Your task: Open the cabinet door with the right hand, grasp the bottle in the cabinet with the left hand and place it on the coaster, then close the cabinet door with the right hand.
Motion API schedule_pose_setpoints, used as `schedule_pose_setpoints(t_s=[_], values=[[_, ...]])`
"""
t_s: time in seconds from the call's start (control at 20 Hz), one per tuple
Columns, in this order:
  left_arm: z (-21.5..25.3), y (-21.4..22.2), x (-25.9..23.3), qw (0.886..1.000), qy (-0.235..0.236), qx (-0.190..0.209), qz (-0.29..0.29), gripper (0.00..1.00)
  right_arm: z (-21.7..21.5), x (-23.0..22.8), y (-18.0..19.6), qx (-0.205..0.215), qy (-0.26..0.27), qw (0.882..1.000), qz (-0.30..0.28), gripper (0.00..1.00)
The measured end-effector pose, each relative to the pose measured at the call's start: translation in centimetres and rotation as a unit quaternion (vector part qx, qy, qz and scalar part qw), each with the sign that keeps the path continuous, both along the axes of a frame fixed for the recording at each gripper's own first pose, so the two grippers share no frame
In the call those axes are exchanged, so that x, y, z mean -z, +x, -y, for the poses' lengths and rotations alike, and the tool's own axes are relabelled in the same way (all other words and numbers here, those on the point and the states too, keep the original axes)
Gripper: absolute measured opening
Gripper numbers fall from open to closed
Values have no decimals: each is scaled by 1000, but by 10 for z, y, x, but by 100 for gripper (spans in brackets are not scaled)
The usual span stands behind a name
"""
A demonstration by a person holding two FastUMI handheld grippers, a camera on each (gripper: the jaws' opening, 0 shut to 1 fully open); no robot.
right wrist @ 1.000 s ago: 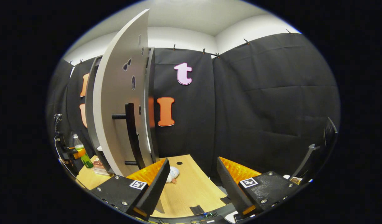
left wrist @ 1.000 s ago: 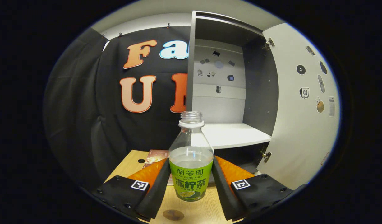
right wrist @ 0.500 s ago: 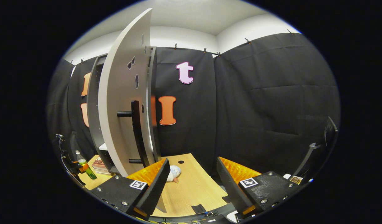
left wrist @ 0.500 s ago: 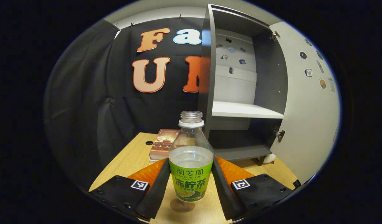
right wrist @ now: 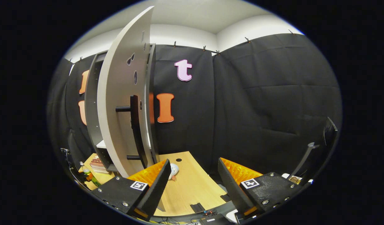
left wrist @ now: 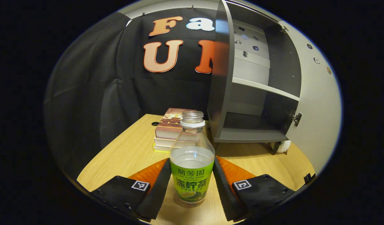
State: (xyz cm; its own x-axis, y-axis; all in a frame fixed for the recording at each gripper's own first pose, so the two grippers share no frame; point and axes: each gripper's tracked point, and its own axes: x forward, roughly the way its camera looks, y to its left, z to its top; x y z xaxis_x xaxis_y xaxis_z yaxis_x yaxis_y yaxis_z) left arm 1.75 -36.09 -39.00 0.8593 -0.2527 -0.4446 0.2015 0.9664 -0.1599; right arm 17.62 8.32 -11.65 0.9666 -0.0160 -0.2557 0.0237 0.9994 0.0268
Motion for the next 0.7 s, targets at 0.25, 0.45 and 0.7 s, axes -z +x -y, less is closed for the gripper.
schedule_pose_setpoints(t_s=[0.25, 0.45, 0.7], values=[[2, 6, 26, 1000, 2, -2, 1, 83, 0, 4, -5, 2, -6, 1000, -18, 93], [-3, 2, 42, 1000, 14, -6, 0, 83, 2, 2, -4, 3, -15, 1000, -19, 93], [-4, 1, 44, 1000, 12, -13, 18, 83, 8, -1, -2, 14, -20, 1000, -16, 93]])
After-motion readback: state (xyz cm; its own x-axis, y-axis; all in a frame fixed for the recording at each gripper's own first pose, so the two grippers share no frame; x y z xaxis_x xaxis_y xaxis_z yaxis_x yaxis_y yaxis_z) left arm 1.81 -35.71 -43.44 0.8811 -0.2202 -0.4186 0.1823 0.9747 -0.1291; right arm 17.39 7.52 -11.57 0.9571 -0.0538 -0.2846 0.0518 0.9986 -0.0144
